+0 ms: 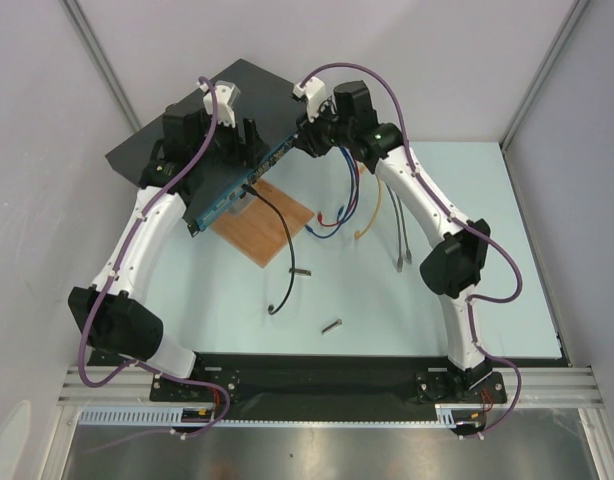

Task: Insert the plug into the switch port

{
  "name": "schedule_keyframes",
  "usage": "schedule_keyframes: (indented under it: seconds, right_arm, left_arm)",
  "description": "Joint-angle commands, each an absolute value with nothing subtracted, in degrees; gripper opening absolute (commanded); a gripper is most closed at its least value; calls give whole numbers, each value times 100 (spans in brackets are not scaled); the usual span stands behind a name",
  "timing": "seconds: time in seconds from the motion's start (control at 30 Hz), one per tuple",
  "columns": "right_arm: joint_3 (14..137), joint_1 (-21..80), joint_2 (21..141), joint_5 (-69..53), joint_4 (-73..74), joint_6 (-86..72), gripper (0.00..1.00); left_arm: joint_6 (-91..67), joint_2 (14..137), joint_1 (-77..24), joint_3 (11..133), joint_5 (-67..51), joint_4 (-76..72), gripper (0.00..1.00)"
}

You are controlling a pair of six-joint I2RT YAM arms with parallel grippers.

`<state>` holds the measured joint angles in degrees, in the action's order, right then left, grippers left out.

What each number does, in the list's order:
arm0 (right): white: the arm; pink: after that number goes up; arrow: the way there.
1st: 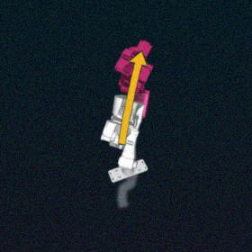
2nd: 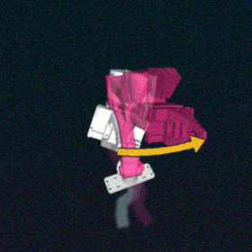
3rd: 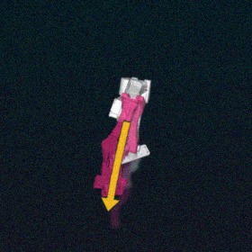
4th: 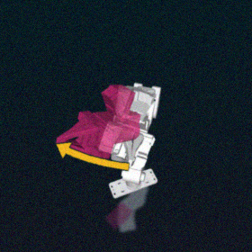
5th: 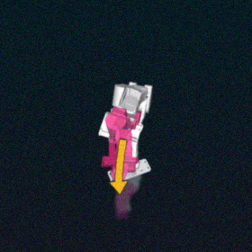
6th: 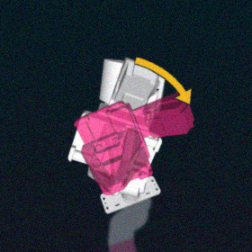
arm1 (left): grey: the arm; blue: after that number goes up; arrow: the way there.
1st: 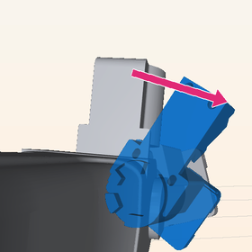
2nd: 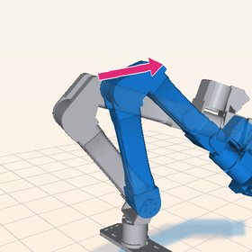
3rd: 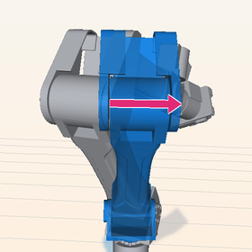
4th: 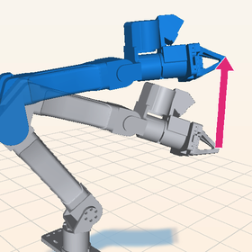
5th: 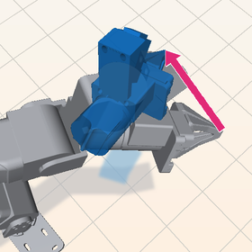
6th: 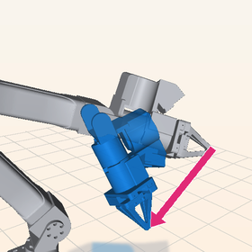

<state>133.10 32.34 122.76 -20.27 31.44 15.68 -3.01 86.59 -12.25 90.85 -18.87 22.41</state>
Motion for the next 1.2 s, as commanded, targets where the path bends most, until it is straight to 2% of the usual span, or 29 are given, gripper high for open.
schedule_keyframes:
  seconds: [0.0,0.2,0.3,0.37,0.4,0.5,0.63,1.17]
  right_arm:
    - [13325,3208,11761,-2452,2715,1810,39]
    - [12982,2945,11356,-2584,3487,1995,62]
    - [12946,2918,11259,-2637,3910,2144,64]
    - [12955,2892,11259,-2628,4025,2154,57]
    - [12964,2874,11276,-2602,4025,2127,48]
    - [13043,2857,11381,-2435,3850,1917,35]
    - [13377,2900,11654,-2435,3823,1767,32]
    - [13878,2979,12190,-2452,3534,1556,32]
  left_arm:
    - [-334,8719,-1187,9176,-1986,2373,79]
    - [-378,8771,-1187,9211,-2048,2364,79]
    - [-343,8789,-1187,9237,-2083,2373,79]
    - [-334,8780,-1187,9246,-2074,2364,79]
    - [-334,8780,-1187,9237,-2074,2373,79]
    - [-351,8771,-1187,9202,-2074,2355,79]
    - [-325,8771,-1187,9211,-2083,2338,79]
    - [-299,8728,-1187,9185,-2022,2294,79]
